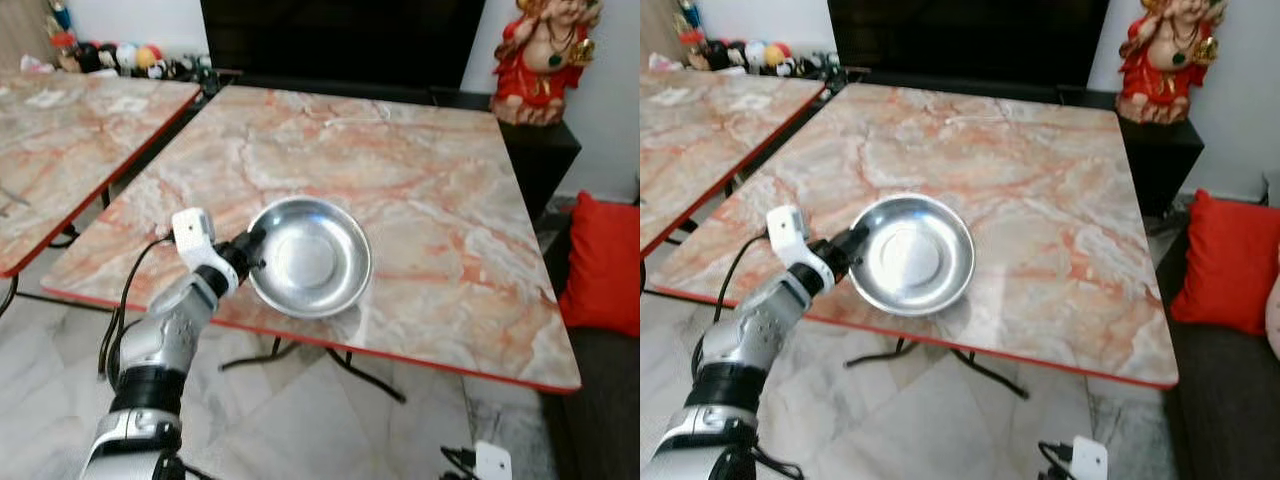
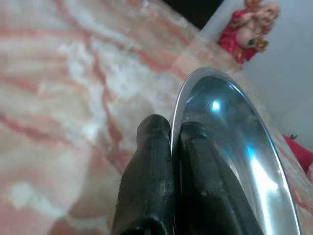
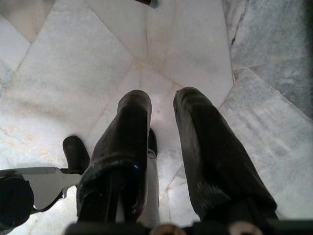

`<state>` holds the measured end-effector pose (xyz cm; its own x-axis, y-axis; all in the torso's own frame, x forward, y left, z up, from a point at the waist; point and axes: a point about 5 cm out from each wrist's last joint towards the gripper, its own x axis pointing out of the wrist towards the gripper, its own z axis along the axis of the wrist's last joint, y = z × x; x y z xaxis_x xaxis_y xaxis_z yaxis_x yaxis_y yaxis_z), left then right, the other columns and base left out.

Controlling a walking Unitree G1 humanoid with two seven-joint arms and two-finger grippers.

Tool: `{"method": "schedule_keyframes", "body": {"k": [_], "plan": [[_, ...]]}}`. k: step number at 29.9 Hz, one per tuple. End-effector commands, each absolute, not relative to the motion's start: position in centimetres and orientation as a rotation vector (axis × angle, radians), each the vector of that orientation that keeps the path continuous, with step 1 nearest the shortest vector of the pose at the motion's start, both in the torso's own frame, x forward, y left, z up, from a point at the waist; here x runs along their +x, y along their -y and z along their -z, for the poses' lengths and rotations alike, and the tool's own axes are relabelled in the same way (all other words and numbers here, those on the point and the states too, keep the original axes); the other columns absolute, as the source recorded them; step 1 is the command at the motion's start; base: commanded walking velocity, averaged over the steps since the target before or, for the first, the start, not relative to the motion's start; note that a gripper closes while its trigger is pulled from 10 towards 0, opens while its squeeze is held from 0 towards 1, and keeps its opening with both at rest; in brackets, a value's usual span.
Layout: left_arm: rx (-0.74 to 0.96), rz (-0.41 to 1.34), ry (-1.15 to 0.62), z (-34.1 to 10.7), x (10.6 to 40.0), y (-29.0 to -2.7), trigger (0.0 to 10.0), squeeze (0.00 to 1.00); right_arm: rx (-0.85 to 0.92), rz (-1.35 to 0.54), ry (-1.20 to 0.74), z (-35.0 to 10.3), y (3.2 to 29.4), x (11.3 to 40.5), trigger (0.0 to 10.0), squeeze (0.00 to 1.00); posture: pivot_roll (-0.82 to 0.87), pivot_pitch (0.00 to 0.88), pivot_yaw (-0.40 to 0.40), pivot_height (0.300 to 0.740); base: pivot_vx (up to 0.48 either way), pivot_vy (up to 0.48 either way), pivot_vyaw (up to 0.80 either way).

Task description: Setting the table

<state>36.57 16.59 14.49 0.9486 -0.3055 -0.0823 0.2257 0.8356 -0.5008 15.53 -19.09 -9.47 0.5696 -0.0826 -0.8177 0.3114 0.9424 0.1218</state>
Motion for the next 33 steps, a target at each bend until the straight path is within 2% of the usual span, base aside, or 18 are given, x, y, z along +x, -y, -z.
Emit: {"method": "schedule_keyframes", "body": {"k": [1, 10, 21, 30, 31, 32, 33], "plan": [[-0.521, 0.263, -0.148, -15.2, 37.4, -16.0, 10.0, 0.00, 0.260, 0.242, -0.937, 9.4, 19.3, 15.5, 10.0, 0.00, 0.10, 0.000, -0.047, 0.740, 0.000, 0.000, 0.00], [-0.529, 0.223, -0.214, -14.7, 38.7, -14.4, 10.0, 0.00, 0.255, 0.244, -0.937, 9.4, 19.4, 15.5, 10.0, 0.00, 0.10, 0.000, -0.049, 0.740, 0.000, 0.000, 0.00], [-0.567, 0.112, -0.259, -13.5, 39.0, -15.3, 10.0, 0.00, 0.258, 0.247, -0.934, 9.4, 19.4, 15.6, 10.0, 0.00, 0.10, 0.000, -0.053, 0.740, 0.000, 0.000, 0.00], [-0.573, 0.102, -0.291, -12.6, 38.8, -15.1, 10.0, 0.00, 0.258, 0.248, -0.933, 9.4, 19.4, 15.7, 10.0, 0.00, 0.09, 0.001, -0.055, 0.740, 0.000, 0.000, 0.00], [-0.573, 0.103, -0.293, -12.6, 38.8, -15.1, 10.0, 0.28, 0.258, 0.248, -0.933, 9.4, 19.4, 15.7, 10.0, 0.00, 0.09, 0.009, -0.055, 0.740, 0.000, 0.000, 0.00], [-0.574, 0.106, -0.304, -12.4, 38.8, -15.0, 10.0, 0.67, 0.258, 0.249, -0.933, 9.4, 19.4, 15.7, 10.0, 0.00, 0.09, 0.010, -0.055, 0.740, 0.000, 0.000, 0.00], [-0.571, 0.110, -0.314, -12.3, 38.8, -14.9, 10.0, 0.82, 0.259, 0.250, -0.933, 9.4, 19.4, 15.6, 10.0, 0.00, 0.09, 0.010, -0.055, 0.740, 0.000, 0.000, 0.00]]}}
